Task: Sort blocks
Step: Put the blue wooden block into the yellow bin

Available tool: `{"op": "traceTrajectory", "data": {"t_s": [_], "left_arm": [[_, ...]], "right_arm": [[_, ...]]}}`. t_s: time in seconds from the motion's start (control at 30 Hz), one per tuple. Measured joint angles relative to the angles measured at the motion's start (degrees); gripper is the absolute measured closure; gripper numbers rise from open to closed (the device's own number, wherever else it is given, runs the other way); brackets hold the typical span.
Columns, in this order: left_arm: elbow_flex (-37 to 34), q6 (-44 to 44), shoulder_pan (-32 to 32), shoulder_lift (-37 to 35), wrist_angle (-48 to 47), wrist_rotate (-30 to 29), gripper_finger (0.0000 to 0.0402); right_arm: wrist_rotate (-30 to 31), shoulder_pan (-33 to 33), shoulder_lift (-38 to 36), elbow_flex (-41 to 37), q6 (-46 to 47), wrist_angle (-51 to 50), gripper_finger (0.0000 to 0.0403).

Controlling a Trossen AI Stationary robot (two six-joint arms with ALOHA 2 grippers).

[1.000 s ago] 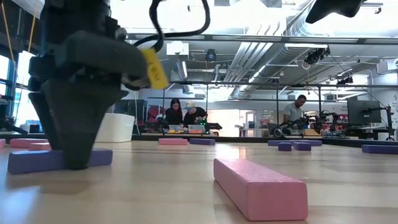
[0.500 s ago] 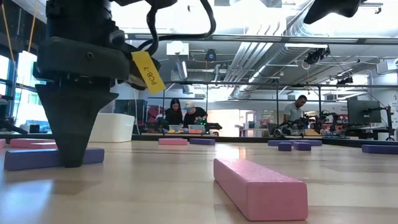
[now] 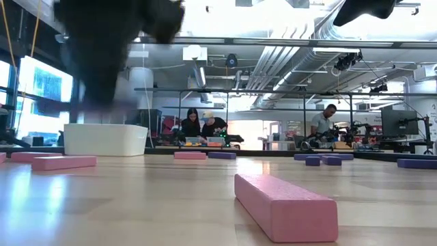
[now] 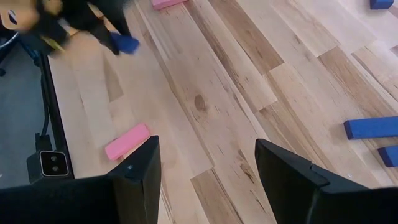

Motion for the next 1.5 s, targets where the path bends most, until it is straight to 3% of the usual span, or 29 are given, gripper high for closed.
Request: {"op": "traceTrajectory", "data": {"t_s": [0.17,0.33,0.5,0.7,0.83,1.07,1.27,1.33,1.5], "left_arm": [[0.80,-4.72,-4.22,-12.30,-0.26,-7.03,0.0350],[0.92,-8.07,-13.52,-21.56,-3.43,-6.34,0.0350],[0.34,-22.59,-26.58,-22.15,-15.69,-3.40,0.0349],[-4.19,-36.92,-35.14,-20.38,-12.48,-0.03,0.0347],[-7.06,-41.25,-36.92,-19.31,-8.13,0.18,0.0323],[-8.70,-42.73,-35.36,-19.27,-9.20,3.78,0.0224],[-8.70,-35.56,-33.27,-21.44,-9.12,5.79,0.0161],[-8.69,-31.27,-31.99,-23.24,-6.42,1.12,0.0153],[-8.59,-14.64,-26.41,-29.89,-1.40,-22.94,0.0151]], "right_arm": [[0.07,0.00,0.00,0.00,0.09,0.04,0.0206],[0.14,0.00,0.00,0.00,0.56,0.20,0.0206],[0.14,0.00,0.00,0.00,1.51,0.20,0.0206],[1.52,-0.19,0.00,0.00,1.33,0.24,0.0206],[1.64,-0.86,0.00,0.00,1.33,0.47,0.0206],[1.13,-1.95,0.00,0.00,1.33,3.46,0.0206],[1.06,-2.71,0.00,0.00,1.96,7.02,0.0206],[1.04,-3.13,0.02,0.00,3.06,9.89,0.0206],[2.90,-5.78,0.02,0.00,8.80,15.26,0.0206]]}}
